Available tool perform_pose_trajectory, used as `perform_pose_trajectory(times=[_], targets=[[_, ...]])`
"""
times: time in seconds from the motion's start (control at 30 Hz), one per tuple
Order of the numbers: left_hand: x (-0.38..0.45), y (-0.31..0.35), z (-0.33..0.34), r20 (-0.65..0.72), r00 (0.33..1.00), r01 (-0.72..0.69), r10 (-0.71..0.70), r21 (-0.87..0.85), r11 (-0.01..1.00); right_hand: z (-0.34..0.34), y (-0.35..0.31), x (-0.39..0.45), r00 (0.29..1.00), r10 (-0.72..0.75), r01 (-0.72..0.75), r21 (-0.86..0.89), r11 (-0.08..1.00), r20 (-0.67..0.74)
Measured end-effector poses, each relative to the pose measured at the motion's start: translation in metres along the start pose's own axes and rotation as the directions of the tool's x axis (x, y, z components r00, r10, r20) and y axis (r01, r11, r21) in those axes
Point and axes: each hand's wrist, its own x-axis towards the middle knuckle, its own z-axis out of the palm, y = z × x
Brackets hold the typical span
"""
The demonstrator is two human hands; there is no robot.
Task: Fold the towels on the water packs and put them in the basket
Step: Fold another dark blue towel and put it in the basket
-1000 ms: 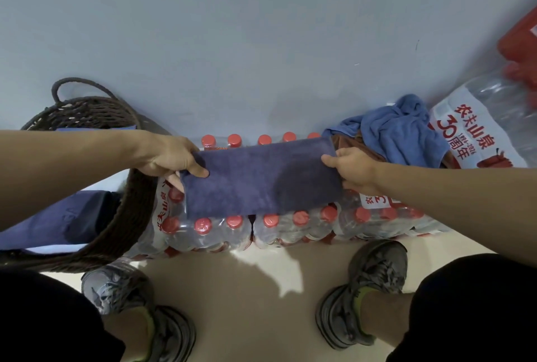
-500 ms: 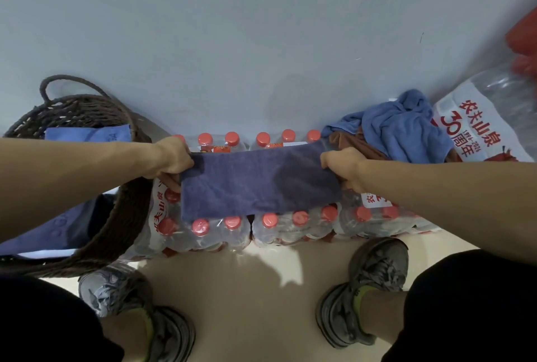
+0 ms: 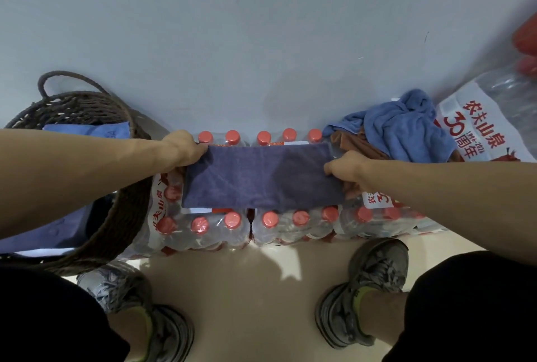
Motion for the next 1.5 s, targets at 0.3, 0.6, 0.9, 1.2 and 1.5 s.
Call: perform_pose_trajectory(times=[0.3, 0.6, 0.9, 1.2, 1.5], targets=[[-0.027, -0.031, 0.006, 0.373, 0.926, 0.109, -0.061, -0.111, 0.988, 0.011, 0.009, -0.009, 0.994, -0.02, 0.041, -0.19, 0.981, 0.111], [-0.027, -0.021, 0.006, 0.214, 0.975, 0.043, -0.055, 0.061, 0.997, 0.0, 0.017, -0.01, 0.986, 0.01, 0.009, -0.112, 0.994, 0.168], [-0.02, 0.006, 0.008, 0.02, 0.996, -0.084, 0.082, 0.172, 0.981, -0.003, 0.015, -0.009, 0.987, 0.02, -0.004, -0.102, 0.995, 0.161], [-0.034, -0.003, 0.039, 0.087, 0.782, -0.545, 0.618, 0.578, 0.608, -0.004, 0.014, -0.007, 0.991, -0.001, -0.004, 0.037, 0.999, 0.131], [-0.048, -0.025, 0.066, 0.159, 0.833, -0.494, 0.53, 0.646, 0.583, 0.01, 0.021, -0.011, 0.99, -0.003, -0.013, 0.118, 0.993, 0.139]])
